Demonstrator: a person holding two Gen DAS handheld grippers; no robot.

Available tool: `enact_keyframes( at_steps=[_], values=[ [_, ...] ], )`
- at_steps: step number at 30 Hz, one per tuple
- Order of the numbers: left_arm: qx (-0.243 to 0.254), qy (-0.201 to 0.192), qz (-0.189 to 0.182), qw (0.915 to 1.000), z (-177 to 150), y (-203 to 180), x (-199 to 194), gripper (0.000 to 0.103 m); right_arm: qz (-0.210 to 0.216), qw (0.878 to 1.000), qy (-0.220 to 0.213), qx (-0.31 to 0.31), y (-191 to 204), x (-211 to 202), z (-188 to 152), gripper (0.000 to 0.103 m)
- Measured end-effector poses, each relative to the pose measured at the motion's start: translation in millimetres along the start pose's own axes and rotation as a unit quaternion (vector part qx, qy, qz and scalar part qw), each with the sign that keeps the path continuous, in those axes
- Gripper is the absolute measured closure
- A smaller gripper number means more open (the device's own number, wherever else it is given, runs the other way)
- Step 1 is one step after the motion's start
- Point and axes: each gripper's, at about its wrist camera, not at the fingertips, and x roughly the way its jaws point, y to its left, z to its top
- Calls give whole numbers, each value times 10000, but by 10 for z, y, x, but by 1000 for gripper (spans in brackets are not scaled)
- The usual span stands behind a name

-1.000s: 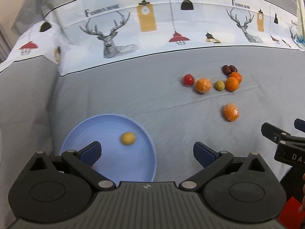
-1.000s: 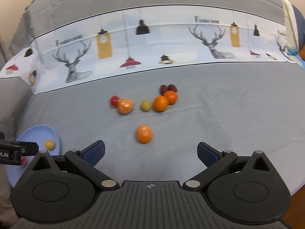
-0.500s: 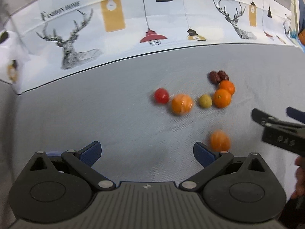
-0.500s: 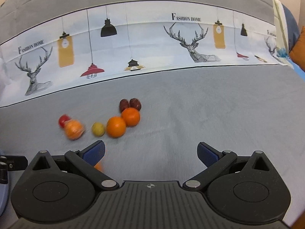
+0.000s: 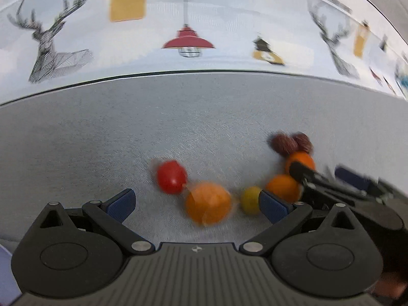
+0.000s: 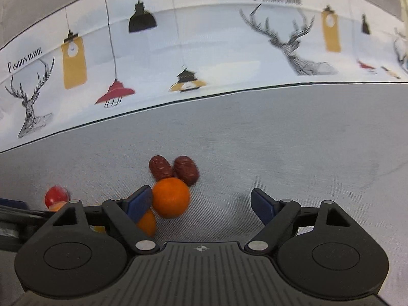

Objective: Organize fruits

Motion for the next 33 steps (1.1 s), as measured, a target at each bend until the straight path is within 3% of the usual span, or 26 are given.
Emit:
enact_keyframes(
  at_steps=[1,3,4,6,8,14,22,27,33],
  values=[
    [-115,30,16,9999,15,32,28,1,111,9998,134,134,-17,32,27,21],
    [-279,144,-59,9995,16,95,73,2,339,9990,267,129,2,47,35,33],
    [-338,173,-151,9992,-4,119,82,9,316,9991,268,-65,58,37,24,37],
    [-439,139,-510,9976,-30,163,53,27,211,9979,173,-580,175,0,-29,74],
    [-509,150,-809,9953,-25,182,7,61,78,9972,55,-743,207,-45,-95,75],
    [-291,103,-860,9958,-153,243,-143,61,-98,9997,-29,-207,13,-367,-268,75],
    [-45,30,-421,9991,-778,562,-814,61,-94,9998,-143,33,-12,-1019,-556,75],
    [-122,-53,-17,9999,-1187,935,-1391,61,156,9995,-222,-169,221,-1511,-677,75],
    [-344,-242,232,9988,-1618,1325,-2041,61,758,9960,-208,-434,802,-2072,-849,75]
  ],
)
